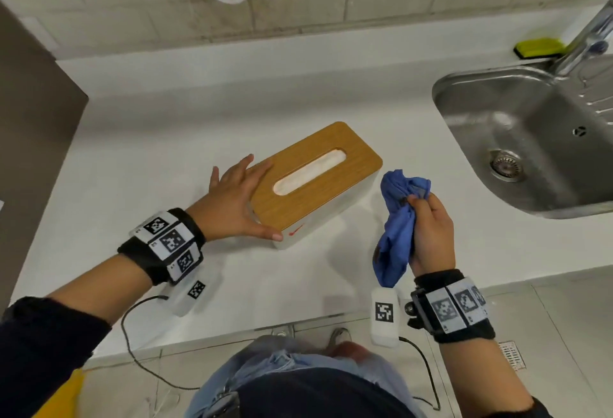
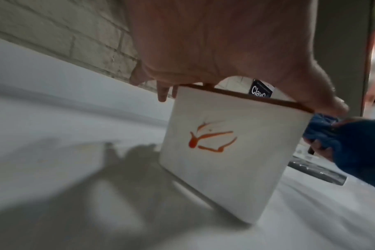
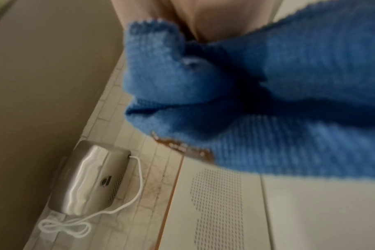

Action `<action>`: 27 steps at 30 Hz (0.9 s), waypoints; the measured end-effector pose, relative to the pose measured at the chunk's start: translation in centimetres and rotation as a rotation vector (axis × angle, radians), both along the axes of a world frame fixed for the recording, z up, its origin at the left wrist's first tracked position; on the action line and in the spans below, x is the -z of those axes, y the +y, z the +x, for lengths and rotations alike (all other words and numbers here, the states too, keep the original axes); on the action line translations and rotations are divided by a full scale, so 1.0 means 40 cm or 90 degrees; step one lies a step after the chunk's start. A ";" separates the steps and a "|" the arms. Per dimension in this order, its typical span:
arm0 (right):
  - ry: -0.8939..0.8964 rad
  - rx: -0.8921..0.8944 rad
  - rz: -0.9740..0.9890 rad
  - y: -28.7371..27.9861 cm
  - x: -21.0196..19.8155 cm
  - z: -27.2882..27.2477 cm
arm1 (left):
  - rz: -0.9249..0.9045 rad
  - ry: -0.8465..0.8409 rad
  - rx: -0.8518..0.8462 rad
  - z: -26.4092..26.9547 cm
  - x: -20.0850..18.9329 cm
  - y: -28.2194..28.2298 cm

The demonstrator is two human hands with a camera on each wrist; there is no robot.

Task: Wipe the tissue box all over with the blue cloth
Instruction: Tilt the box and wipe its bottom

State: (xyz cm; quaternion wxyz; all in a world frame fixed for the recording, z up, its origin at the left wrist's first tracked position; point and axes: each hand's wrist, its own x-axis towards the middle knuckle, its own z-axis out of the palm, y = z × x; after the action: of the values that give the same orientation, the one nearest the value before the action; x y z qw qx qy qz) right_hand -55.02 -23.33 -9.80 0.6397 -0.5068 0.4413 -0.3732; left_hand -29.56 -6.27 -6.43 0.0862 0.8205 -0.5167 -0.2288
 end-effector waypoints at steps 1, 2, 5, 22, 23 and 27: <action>0.002 0.002 0.006 0.011 0.008 0.000 | -0.003 -0.005 0.003 -0.006 0.007 -0.005; -0.002 0.003 0.012 0.022 0.012 0.001 | -0.016 -0.015 0.000 -0.014 0.013 -0.011; -0.028 0.006 0.009 0.058 0.015 0.017 | -0.083 -0.039 -0.029 -0.040 0.028 -0.016; 0.103 -0.142 -0.546 0.215 -0.021 0.316 | -0.139 0.619 -0.331 0.089 0.057 0.011; 0.103 -0.157 -0.557 0.219 -0.031 0.322 | -0.151 0.631 -0.345 0.091 0.067 0.019; 0.089 -0.285 -0.621 0.215 -0.050 0.326 | -0.166 0.658 -0.368 0.100 0.100 0.037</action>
State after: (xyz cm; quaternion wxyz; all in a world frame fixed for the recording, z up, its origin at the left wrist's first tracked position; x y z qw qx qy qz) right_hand -41.98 -14.73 -7.81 0.3631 -0.8502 0.1396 -0.3548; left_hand -25.55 -4.80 -10.45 0.4843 0.6931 -0.1879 -0.4997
